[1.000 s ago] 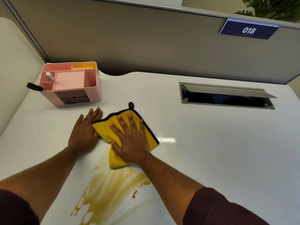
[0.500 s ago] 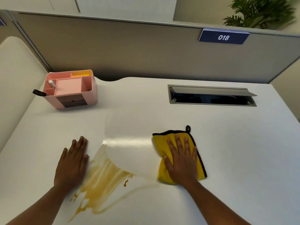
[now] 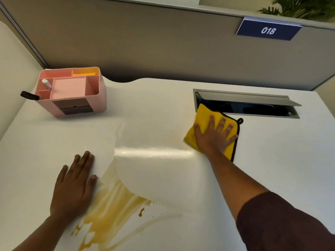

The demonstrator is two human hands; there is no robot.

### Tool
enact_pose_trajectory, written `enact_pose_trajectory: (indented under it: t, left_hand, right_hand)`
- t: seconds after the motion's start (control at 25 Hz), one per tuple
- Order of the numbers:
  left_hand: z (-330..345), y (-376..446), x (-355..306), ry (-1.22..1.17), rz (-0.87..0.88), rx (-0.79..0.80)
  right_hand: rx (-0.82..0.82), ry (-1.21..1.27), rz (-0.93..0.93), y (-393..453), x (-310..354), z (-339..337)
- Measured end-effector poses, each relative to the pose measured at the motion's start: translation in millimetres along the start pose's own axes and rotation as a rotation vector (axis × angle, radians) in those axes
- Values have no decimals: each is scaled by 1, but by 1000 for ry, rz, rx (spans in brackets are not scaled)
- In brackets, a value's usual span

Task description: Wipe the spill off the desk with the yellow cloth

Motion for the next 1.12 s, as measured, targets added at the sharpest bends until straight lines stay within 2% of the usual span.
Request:
enact_pose_trajectory:
  t: [0.08, 0.24, 0.32, 0.36, 0.4, 0.56, 0.64, 0.72, 0.8, 0.88, 1.04, 1.12]
  left_hand:
    - [0, 0, -1, 3, 2, 0]
    - [-3, -3, -1, -21, 9, 2]
    - [-2, -6, 0, -29, 12, 11]
    - [-2, -6, 0, -33, 13, 11]
    - [-2, -6, 1, -33, 14, 12]
    - [-2, -4, -1, -18, 1, 25]
    - [-3, -2, -4, -17, 2, 16]
    - [-5, -2, -6, -9, -2, 5]
    - [-6, -1, -6, 1, -14, -11]
    - [-6, 0, -6, 5, -19, -15]
    - [-6, -2, -6, 2, -10, -24]
    - [-6, -3, -8, 4, -7, -18]
  right_hand:
    - [12, -13, -79, -1, 39, 10]
    - [55, -178, -495, -45, 109, 43]
    - [99, -246, -720, -53, 113, 48]
    - [102, -260, -774, -45, 105, 44]
    - [89, -268, -768, -31, 91, 36]
    - [-2, -232, -455, 37, 1, -4]
    - [-20, -192, -355, 52, -39, -18]
    - [-14, -132, -246, 52, -59, -22]
    - [-20, -67, -162, 38, -50, -16]
    - [-13, -79, -214, 9, -19, -2]
    - [19, -204, -534, -78, 38, 40]
    - [51, -260, -720, -110, 44, 54]
Point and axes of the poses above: each hand's wrist, its own y-axis towards the middle knuckle, its own z-axis out of the palm, x = y × z, the point moved 6 cm from there along y, towards the middle knuckle, and after that the axes turned 8 degrees about x, right-handed, at the moved point
